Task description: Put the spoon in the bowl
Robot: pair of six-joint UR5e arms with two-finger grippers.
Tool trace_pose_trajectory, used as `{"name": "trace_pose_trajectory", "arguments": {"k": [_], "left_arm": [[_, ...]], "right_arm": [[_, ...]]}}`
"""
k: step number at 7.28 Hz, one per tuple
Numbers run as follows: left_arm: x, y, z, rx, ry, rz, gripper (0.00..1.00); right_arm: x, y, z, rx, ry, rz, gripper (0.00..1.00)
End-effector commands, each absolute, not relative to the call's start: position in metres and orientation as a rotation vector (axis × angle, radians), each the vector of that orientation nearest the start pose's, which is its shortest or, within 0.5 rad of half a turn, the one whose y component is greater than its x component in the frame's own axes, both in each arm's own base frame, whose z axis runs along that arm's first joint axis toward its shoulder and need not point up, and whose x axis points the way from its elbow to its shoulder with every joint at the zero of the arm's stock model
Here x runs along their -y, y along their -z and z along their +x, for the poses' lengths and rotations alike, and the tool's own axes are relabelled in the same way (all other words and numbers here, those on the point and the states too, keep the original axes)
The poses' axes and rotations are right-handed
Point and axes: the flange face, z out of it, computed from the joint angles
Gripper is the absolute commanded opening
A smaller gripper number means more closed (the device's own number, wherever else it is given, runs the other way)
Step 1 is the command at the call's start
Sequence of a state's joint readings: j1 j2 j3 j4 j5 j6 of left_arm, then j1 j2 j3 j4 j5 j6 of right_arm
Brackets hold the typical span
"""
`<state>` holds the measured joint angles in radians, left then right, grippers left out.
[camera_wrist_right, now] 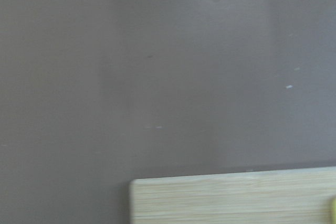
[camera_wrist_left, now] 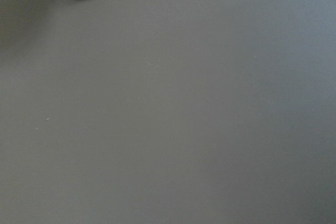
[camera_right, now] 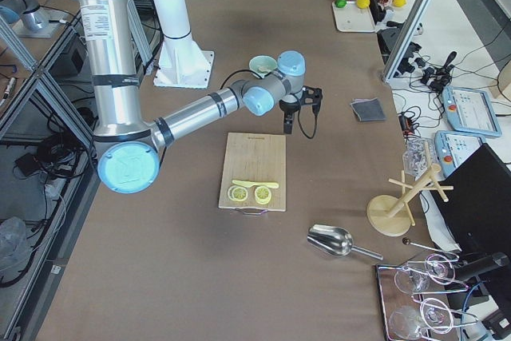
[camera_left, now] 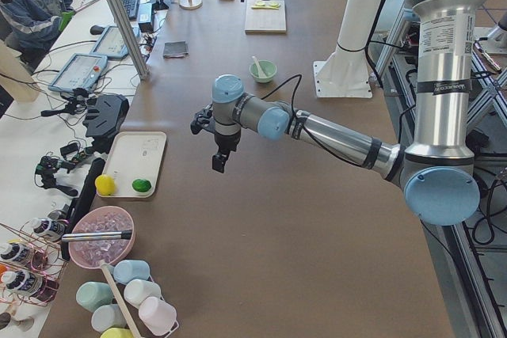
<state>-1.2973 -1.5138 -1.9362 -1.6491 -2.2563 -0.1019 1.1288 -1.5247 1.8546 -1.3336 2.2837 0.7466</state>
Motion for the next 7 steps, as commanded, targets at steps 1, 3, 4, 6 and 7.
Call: {"name": "trace_pose_trajectory", "arguments": {"k": [1, 3, 4, 6, 7], "left_arm": [[0.47, -0.523, 0.038, -0.731, -0.288, 0.23, 0.97], [0.457, -0.545, 0.034, -0.726, -0.271, 0.185, 0.97], [0.456, -0.548, 0.035, -0.741, -0.268, 0.174, 0.97], [0.46, -0.54, 0.011, -0.793, -0.197, 0.103, 0.97], [0.461, -0.547, -0.008, -0.786, -0.226, 0.134, 0.97]], "right_arm": [[0.488, -0.59, -0.031, 0.849, 0.046, 0.106, 1.0], [0.474, -0.634, 0.023, 0.846, 0.051, 0.118, 1.0], [0.475, -0.639, 0.036, 0.858, 0.059, 0.106, 1.0], [0.466, -0.644, 0.078, 0.842, 0.041, 0.119, 1.0], [0.466, -0.647, 0.081, 0.834, 0.046, 0.109, 1.0]]}}
